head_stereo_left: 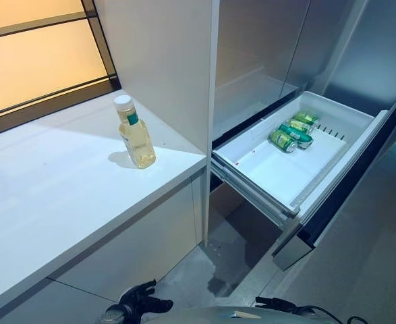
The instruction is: Put drinks into fridge and close the fridge
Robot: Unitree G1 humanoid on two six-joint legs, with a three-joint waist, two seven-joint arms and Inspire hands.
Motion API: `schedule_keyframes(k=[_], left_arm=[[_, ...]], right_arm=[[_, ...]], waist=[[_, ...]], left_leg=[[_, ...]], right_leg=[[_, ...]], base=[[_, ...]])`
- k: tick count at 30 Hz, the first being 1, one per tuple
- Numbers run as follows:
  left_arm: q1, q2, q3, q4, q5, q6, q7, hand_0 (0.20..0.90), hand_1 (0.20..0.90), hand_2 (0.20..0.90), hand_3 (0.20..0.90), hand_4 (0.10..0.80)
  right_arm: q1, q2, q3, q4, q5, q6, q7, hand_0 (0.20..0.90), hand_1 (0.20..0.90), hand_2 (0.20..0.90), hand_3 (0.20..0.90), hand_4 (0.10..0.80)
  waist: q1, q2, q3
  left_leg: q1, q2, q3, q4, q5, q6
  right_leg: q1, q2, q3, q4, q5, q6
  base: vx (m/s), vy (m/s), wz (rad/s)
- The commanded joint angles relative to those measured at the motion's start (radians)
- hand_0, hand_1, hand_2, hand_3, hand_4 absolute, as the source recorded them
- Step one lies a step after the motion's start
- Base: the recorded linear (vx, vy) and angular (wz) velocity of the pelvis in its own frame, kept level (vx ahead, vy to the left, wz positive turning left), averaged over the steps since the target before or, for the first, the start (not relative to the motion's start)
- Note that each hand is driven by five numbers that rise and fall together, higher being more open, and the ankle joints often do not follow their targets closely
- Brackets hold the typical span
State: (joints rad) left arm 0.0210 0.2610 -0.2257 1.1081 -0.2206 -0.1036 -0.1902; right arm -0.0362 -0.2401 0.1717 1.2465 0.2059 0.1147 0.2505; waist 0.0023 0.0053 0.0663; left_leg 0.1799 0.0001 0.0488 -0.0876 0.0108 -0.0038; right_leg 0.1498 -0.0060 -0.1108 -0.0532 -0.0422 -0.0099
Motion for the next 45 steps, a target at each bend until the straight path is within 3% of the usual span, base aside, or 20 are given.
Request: schedule_keyframes(k=[1, 2, 6, 8, 9, 10, 14, 17, 21, 24, 27, 28, 29, 30, 32, 34, 36, 37, 41, 45], left_arm=[[-0.078, 0.032, -0.034, -0.102, 0.030, -0.076, -0.104, 0.900, 0.900, 0.900, 0.900, 0.800], [-0.079, 0.037, -0.040, -0.122, 0.017, -0.057, -0.146, 0.900, 0.900, 0.900, 0.900, 0.800], [-0.080, 0.070, -0.082, -0.313, -0.194, 0.169, -0.531, 0.900, 0.900, 0.900, 0.900, 0.800], [-0.087, 0.082, -0.071, -0.420, -0.283, 0.266, -0.672, 0.900, 0.900, 0.900, 0.900, 0.800], [-0.090, 0.084, -0.068, -0.444, -0.299, 0.276, -0.704, 0.900, 0.900, 0.900, 0.900, 0.800], [-0.107, 0.096, -0.048, -0.552, -0.394, 0.350, -0.797, 0.900, 0.900, 0.900, 0.900, 0.800], [-0.126, 0.080, 0.034, -0.809, -0.641, 0.485, -0.893, 0.900, 0.900, 0.900, 0.900, 0.800], [-0.143, 0.054, 0.077, -0.988, -0.812, 0.514, -0.922, 0.900, 0.900, 0.900, 0.900, 0.800], [-0.186, 0.038, 0.092, -1.155, -0.978, 0.422, -0.875, 0.900, 0.900, 0.900, 0.900, 0.800], [-0.242, 0.055, 0.118, -1.295, -1.059, 0.219, -0.700, 0.900, 0.900, 0.900, 0.900, 0.800], [-0.269, 0.082, 0.158, -1.348, -1.005, 0.006, -0.533, 0.900, 0.900, 0.900, 0.900, 0.800], [-0.278, 0.095, 0.184, -1.371, -0.946, -0.103, -0.437, 0.900, 0.900, 0.900, 0.900, 0.800], [-0.280, 0.100, 0.203, -1.384, -0.901, -0.158, -0.392, 0.900, 0.900, 0.900, 0.900, 0.800], [-0.284, 0.115, 0.242, -1.401, -0.749, -0.312, -0.273, 0.900, 0.900, 0.900, 0.900, 0.800], [-0.291, 0.139, 0.293, -1.433, -0.565, -0.453, -0.105, 0.900, 0.900, 0.900, 0.900, 0.800], [-0.304, 0.151, 0.335, -1.453, -0.364, -0.522, 0.045, 0.900, 0.900, 0.900, 0.900, 0.800], [-0.320, 0.177, 0.350, -1.463, -0.163, -0.536, 0.223, 0.900, 0.900, 0.900, 0.900, 0.800], [-0.338, 0.201, 0.349, -1.460, -0.072, -0.502, 0.311, 0.900, 0.900, 0.900, 0.900, 0.800], [-0.363, 0.254, 0.338, -1.422, -0.010, -0.421, 0.435, 0.900, 0.900, 0.900, 0.900, 0.800], [-0.354, 0.281, 0.332, -1.375, -0.040, -0.338, 0.487, 0.900, 0.900, 0.900, 0.900, 0.800]], right_arm=[[-0.036, -0.029, 0.032, -0.009, -0.011, -0.001, 0.036, 0.900, 0.900, 0.900, 0.900, 0.800], [-0.037, -0.032, 0.031, -0.012, -0.013, 0.001, 0.037, 0.900, 0.900, 0.900, 0.900, 0.800], [-0.047, -0.054, 0.028, -0.020, -0.036, 0.013, 0.048, 0.900, 0.900, 0.900, 0.900, 0.800], [-0.046, -0.062, 0.024, -0.026, -0.048, 0.016, 0.052, 0.900, 0.900, 0.900, 0.900, 0.800], [-0.045, -0.063, 0.023, -0.027, -0.052, 0.015, 0.052, 0.900, 0.900, 0.900, 0.900, 0.800], [-0.042, -0.066, 0.021, -0.026, -0.064, 0.005, 0.049, 0.900, 0.900, 0.900, 0.900, 0.800], [-0.024, -0.052, 0.023, -0.024, -0.081, -0.026, 0.037, 0.900, 0.900, 0.900, 0.900, 0.800], [-0.012, -0.037, 0.030, -0.019, -0.075, -0.044, 0.027, 0.900, 0.900, 0.900, 0.900, 0.800], [-0.006, -0.015, 0.040, -0.008, -0.046, -0.050, 0.012, 0.900, 0.900, 0.900, 0.900, 0.800], [0.010, 0.009, 0.060, -0.011, -0.026, -0.055, -0.012, 0.900, 0.900, 0.900, 0.900, 0.800], [0.028, 0.019, 0.068, -0.015, -0.016, -0.060, -0.026, 0.900, 0.900, 0.900, 0.900, 0.800], [0.037, 0.023, 0.070, -0.019, -0.008, -0.060, -0.032, 0.900, 0.900, 0.900, 0.900, 0.800], [0.043, 0.026, 0.070, -0.021, -0.005, -0.062, -0.035, 0.900, 0.900, 0.900, 0.900, 0.800], [0.054, 0.032, 0.071, -0.021, -0.001, -0.068, -0.042, 0.900, 0.900, 0.900, 0.900, 0.800], [0.062, 0.038, 0.077, -0.025, 0.033, -0.068, -0.046, 0.900, 0.900, 0.900, 0.900, 0.800], [0.061, 0.048, 0.079, -0.014, 0.053, -0.072, -0.050, 0.900, 0.900, 0.900, 0.900, 0.800], [0.057, 0.051, 0.087, -0.013, 0.056, -0.067, -0.054, 0.900, 0.900, 0.900, 0.900, 0.800], [0.055, 0.052, 0.093, -0.009, 0.055, -0.068, -0.055, 0.900, 0.900, 0.900, 0.900, 0.800], [0.053, 0.051, 0.101, -0.009, 0.064, -0.069, -0.060, 0.900, 0.900, 0.900, 0.900, 0.800], [0.052, 0.042, 0.093, -0.009, 0.054, -0.063, -0.055, 0.900, 0.900, 0.900, 0.900, 0.800]], waist=[[0.015, 0.000, 0.000], [0.014, 0.002, 0.001], [0.005, 0.019, 0.006], [0.002, 0.024, 0.007], [0.001, 0.025, 0.007], [0.001, 0.028, 0.006], [0.005, 0.026, 0.003], [0.012, 0.019, 0.002], [0.012, 0.011, 0.002], [0.008, 0.004, -0.002], [0.009, 0.000, -0.007], [0.012, -0.002, -0.008], [0.013, -0.004, -0.010], [0.019, -0.007, -0.009], [0.026, -0.014, -0.019], [0.031, -0.019, -0.029], [0.032, -0.020, -0.035], [0.031, -0.021, -0.040], [0.026, -0.021, -0.045], [0.023, -0.018, -0.044]], left_leg=[[-0.041, -0.021, 0.001, 0.020, -0.037, 0.017], [-0.042, -0.021, 0.001, 0.020, -0.036, 0.017], [-0.041, -0.018, 0.009, 0.013, -0.034, 0.019], [-0.036, -0.017, 0.010, 0.008, -0.035, 0.019], [-0.036, -0.017, 0.010, 0.008, -0.035, 0.019], [-0.035, -0.016, 0.012, 0.005, -0.036, 0.020], [-0.030, -0.016, 0.011, 0.000, -0.044, 0.023], [-0.030, -0.016, 0.007, 0.000, -0.050, 0.024], [-0.026, -0.014, 0.001, 0.000, -0.058, 0.026], [-0.018, -0.014, -0.008, 0.000, -0.065, 0.026], [-0.016, -0.015, -0.015, 0.000, -0.066, 0.026], [-0.015, -0.016, -0.020, 0.000, -0.067, 0.025], [-0.015, -0.016, -0.024, 0.000, -0.067, 0.025], [-0.011, -0.017, -0.033, 0.000, -0.069, 0.024], [-0.017, -0.019, -0.044, 0.000, -0.065, 0.023], [-0.021, -0.020, -0.052, 0.000, -0.064, 0.021], [-0.023, -0.019, -0.056, 0.000, -0.064, 0.020], [-0.024, -0.019, -0.057, 0.000, -0.062, 0.020], [-0.025, -0.017, -0.049, 0.000, -0.060, 0.019], [-0.024, -0.015, -0.041, 0.000, -0.058, 0.018]], right_leg=[[-0.033, -0.042, -0.042, 0.033, 0.031, 0.068], [-0.035, -0.041, -0.041, 0.034, 0.031, 0.068], [-0.041, -0.039, -0.032, 0.035, 0.033, 0.070], [-0.040, -0.039, -0.027, 0.034, 0.034, 0.072], [-0.040, -0.039, -0.026, 0.034, 0.035, 0.072], [-0.039, -0.041, -0.025, 0.030, 0.038, 0.075], [-0.035, -0.044, -0.022, 0.022, 0.042, 0.077], [-0.032, -0.046, -0.021, 0.016, 0.043, 0.075], [-0.023, -0.045, -0.016, 0.012, 0.041, 0.073], [-0.011, -0.043, -0.016, 0.005, 0.039, 0.072], [-0.006, -0.043, -0.019, 0.001, 0.037, 0.071], [-0.002, -0.043, -0.023, -0.001, 0.035, 0.071], [0.000, -0.042, -0.026, -0.003, 0.034, 0.071], [0.007, -0.041, -0.031, -0.005, 0.030, 0.070], [0.008, -0.039, -0.037, -0.011, 0.029, 0.066], [0.009, -0.036, -0.041, -0.011, 0.025, 0.061], [0.009, -0.034, -0.043, -0.009, 0.021, 0.058], [0.008, -0.032, -0.041, -0.009, 0.020, 0.057], [0.006, -0.031, -0.039, -0.006, 0.017, 0.057], [0.005, -0.029, -0.033, -0.005, 0.018, 0.057]], base=[[-0.032, 0.022, -0.01], [-0.030, 0.029, -0.02], [-0.014, 0.043, -0.05], [0.008, 0.033, -0.09], [0.011, 0.028, -0.06], [0.000, 0.000, 0.00], [0.000, 0.000, 0.00], [0.007, -0.011, 0.00], [0.014, -0.018, 0.00], [0.044, -0.036, -0.01], [0.012, -0.009, 0.00], [0.000, 0.000, 0.00], [0.024, -0.031, 0.01], [0.013, -0.030, 0.02], [0.017, -0.034, 0.05], [0.026, -0.024, 0.08], [0.025, -0.009, 0.06], [0.022, -0.004, 0.03], [0.015, 0.000, 0.07], [0.000, 0.000, 0.00]])
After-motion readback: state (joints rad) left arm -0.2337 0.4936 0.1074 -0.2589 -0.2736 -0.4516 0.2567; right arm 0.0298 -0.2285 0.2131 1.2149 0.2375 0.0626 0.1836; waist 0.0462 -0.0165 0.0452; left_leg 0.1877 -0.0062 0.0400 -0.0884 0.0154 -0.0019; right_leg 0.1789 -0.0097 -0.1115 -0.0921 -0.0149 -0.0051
